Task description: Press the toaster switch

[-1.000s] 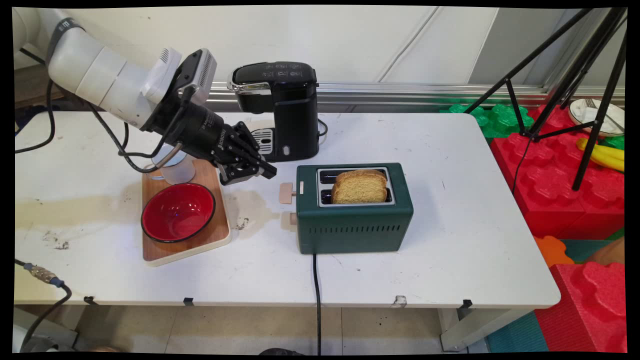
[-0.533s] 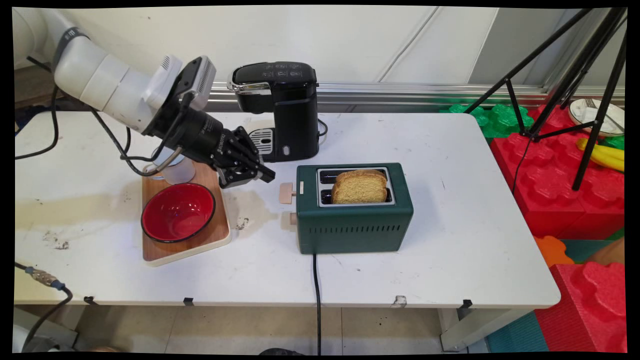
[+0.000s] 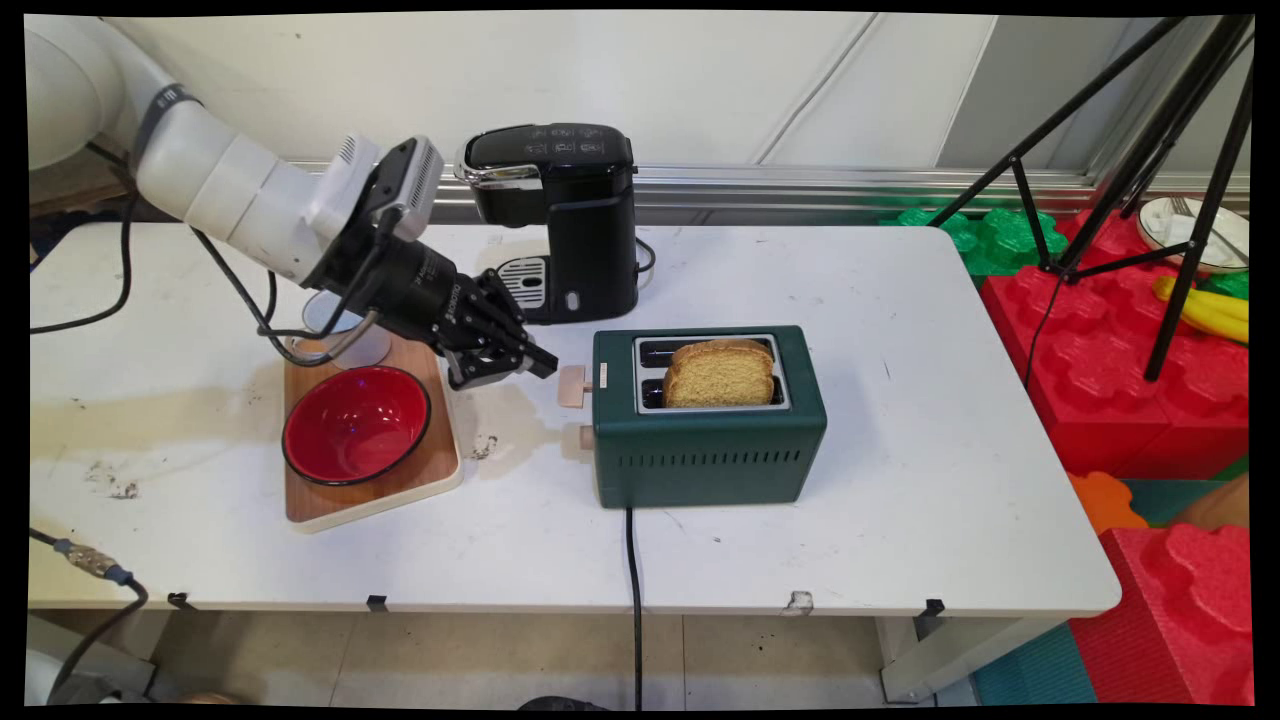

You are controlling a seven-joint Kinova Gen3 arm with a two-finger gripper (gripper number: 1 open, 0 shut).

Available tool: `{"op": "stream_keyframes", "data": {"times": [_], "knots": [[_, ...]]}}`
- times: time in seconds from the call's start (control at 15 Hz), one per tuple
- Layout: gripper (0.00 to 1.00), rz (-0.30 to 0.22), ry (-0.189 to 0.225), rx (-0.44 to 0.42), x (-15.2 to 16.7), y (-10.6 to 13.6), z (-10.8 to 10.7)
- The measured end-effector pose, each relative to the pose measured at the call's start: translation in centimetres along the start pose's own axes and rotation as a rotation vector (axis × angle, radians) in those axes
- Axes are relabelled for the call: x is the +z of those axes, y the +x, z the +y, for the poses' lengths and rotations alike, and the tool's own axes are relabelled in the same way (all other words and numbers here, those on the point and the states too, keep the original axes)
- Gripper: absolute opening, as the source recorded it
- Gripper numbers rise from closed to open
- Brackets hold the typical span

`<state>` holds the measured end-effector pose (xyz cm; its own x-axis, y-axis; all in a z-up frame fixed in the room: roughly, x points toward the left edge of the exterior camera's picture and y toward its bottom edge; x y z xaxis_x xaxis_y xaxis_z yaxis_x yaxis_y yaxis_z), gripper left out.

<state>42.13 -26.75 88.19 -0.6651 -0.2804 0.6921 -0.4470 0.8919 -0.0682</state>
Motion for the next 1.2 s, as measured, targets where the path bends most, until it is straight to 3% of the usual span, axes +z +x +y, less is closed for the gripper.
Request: {"op": "stream_keyframes", "data": {"times": [1.2], "knots": [[0.00,0.020,-0.003,-0.031,3.6,-1.5,0.0]]}}
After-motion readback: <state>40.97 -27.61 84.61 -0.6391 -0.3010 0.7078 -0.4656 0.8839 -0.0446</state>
